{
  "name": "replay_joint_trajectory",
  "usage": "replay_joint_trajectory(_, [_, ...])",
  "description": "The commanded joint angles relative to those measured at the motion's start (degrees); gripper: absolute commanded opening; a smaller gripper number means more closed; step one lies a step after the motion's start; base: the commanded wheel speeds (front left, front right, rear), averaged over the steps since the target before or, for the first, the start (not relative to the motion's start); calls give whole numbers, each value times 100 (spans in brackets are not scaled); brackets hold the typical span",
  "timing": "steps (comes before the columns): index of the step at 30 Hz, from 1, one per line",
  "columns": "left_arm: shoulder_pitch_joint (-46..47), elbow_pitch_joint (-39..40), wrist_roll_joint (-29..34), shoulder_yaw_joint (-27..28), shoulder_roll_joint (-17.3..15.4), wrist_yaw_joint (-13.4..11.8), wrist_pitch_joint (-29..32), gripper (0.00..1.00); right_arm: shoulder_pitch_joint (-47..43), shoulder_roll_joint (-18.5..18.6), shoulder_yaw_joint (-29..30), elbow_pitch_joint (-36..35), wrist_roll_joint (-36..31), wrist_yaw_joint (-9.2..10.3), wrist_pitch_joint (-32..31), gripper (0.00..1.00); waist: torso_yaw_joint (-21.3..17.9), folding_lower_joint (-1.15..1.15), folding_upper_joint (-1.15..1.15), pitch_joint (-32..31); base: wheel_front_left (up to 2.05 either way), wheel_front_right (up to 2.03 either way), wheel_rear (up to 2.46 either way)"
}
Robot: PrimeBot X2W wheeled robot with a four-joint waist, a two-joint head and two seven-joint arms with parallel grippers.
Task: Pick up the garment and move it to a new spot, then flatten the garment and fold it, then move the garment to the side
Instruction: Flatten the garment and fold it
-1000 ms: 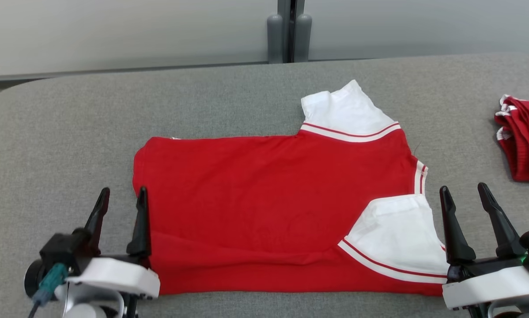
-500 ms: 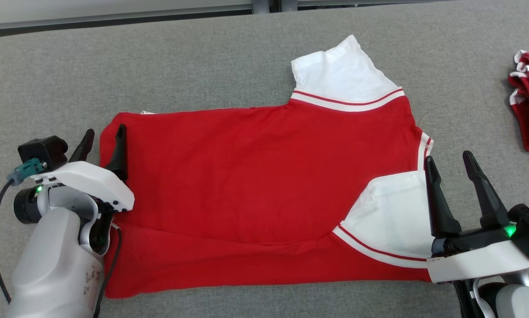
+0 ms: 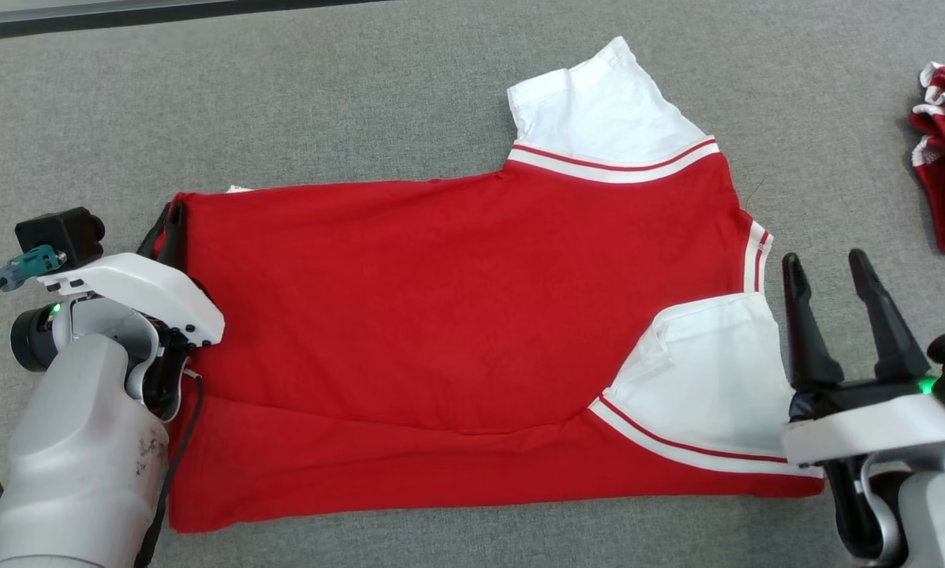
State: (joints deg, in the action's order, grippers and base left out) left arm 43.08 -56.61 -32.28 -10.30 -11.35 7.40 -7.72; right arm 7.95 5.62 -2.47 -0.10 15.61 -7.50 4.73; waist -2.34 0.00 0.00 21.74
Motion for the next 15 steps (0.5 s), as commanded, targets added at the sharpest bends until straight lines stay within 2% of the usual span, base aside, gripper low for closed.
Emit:
replay_joint_trajectory(1, [140,-16,-2,-29,-56,-2,-124,0,221,105,71,137,55,2,27,100,7,0,0,13,0,0,0])
replay_joint_trajectory(8, [381,184,-79,-356,90,8,-423,0,1376,464,155,1083,358,1,-94,100,255,0,0,279,0,0,0])
replay_joint_trajectory(13, [591,464,-110,-656,291,9,-551,0,2495,882,-171,1865,492,1,-297,100,599,0,0,592,0,0,0])
replay_joint_trajectory(15, [642,568,-131,-777,375,9,-595,0,2945,934,-384,2178,628,0,-395,100,749,0,0,674,0,0,0])
